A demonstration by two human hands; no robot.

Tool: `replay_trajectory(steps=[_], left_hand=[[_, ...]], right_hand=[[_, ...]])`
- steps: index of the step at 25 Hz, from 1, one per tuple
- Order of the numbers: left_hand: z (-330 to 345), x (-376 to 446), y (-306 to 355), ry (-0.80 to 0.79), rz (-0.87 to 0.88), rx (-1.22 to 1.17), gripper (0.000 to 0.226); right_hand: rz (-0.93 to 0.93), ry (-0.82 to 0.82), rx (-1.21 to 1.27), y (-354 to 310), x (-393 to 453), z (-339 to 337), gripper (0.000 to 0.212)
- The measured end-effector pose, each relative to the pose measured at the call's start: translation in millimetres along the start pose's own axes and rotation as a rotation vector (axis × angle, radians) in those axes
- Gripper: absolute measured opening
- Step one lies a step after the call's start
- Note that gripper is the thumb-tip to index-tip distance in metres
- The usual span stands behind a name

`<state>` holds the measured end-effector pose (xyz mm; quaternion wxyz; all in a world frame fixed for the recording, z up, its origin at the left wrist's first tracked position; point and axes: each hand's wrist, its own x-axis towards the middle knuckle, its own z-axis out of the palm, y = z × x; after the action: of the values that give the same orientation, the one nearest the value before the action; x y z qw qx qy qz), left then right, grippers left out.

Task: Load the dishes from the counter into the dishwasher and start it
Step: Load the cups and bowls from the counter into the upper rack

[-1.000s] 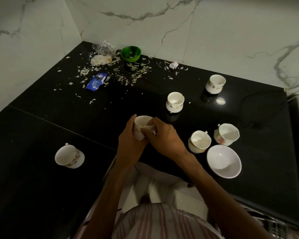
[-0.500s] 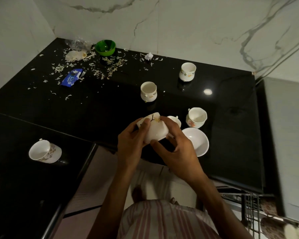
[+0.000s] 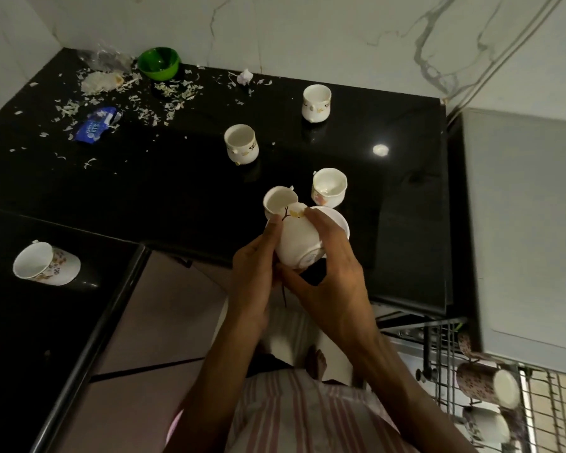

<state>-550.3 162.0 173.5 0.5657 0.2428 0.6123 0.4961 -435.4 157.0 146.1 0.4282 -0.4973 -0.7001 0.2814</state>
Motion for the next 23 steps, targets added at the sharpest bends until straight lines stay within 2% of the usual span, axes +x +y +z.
replay_trajectory(steps=[5, 9, 16, 23], left_hand=[[1, -9, -4, -0.095, -0.029, -0.010, 0.034], [-4, -8, -7, -0.226, -0.108, -0.057, 0.054], [-7, -12, -21, -0.433, -0.318, -0.183, 0.056], [8, -33, -36, -0.592, -0.360, -0.055, 0.051]], right_hand=[[0.040, 0.077, -0.065, -3, -15, 1, 0.078], [0.118, 0.153, -0.103, -12, -26, 4, 0.078], [0.199, 0.227, -0.216, -20, -54, 3, 0.074], [0.288, 0.366, -0.264, -22, -84, -17, 0.072]])
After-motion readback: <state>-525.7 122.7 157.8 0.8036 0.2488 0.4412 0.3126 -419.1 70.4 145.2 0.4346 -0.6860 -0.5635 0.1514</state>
